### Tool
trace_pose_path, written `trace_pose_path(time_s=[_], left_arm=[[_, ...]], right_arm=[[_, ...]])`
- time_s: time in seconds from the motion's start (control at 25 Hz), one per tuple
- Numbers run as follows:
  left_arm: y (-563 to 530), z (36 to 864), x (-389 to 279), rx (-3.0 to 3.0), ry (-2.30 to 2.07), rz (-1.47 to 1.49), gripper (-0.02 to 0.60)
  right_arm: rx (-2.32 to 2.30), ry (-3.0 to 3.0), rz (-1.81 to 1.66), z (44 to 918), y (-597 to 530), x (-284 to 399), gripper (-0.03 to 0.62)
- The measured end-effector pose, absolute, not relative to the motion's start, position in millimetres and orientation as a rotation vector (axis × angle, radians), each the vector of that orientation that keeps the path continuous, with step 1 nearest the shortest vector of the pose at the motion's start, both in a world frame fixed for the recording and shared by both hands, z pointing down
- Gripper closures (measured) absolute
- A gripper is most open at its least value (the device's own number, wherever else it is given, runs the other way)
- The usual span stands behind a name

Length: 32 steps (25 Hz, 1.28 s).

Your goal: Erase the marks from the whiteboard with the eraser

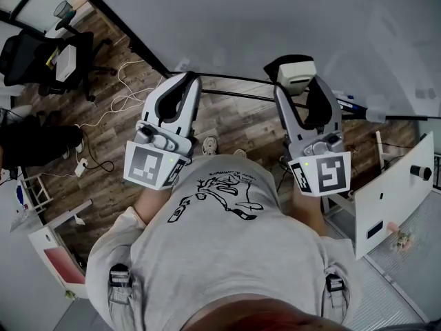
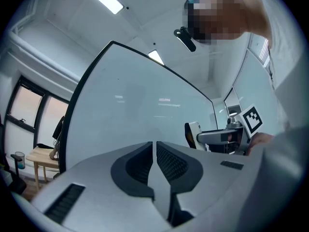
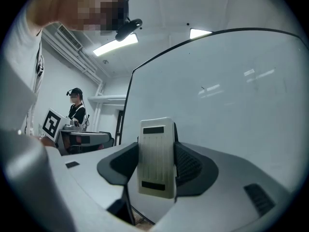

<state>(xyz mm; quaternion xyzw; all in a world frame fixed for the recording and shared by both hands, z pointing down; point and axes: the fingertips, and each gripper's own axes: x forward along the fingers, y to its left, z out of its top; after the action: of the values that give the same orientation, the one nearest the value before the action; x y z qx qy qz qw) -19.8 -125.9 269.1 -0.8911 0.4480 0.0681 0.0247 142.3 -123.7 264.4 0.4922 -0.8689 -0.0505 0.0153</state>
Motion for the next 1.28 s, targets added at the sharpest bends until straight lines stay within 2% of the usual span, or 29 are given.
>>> trace_pose_path(time_s=[1.28], left_arm=[[-121.0,265.6,-16.2,-2.762,1.387,0.21,0.542]], right_arm=[[1.564,-2.726,-0.103,257.6,-108.0,151.5,0.355]])
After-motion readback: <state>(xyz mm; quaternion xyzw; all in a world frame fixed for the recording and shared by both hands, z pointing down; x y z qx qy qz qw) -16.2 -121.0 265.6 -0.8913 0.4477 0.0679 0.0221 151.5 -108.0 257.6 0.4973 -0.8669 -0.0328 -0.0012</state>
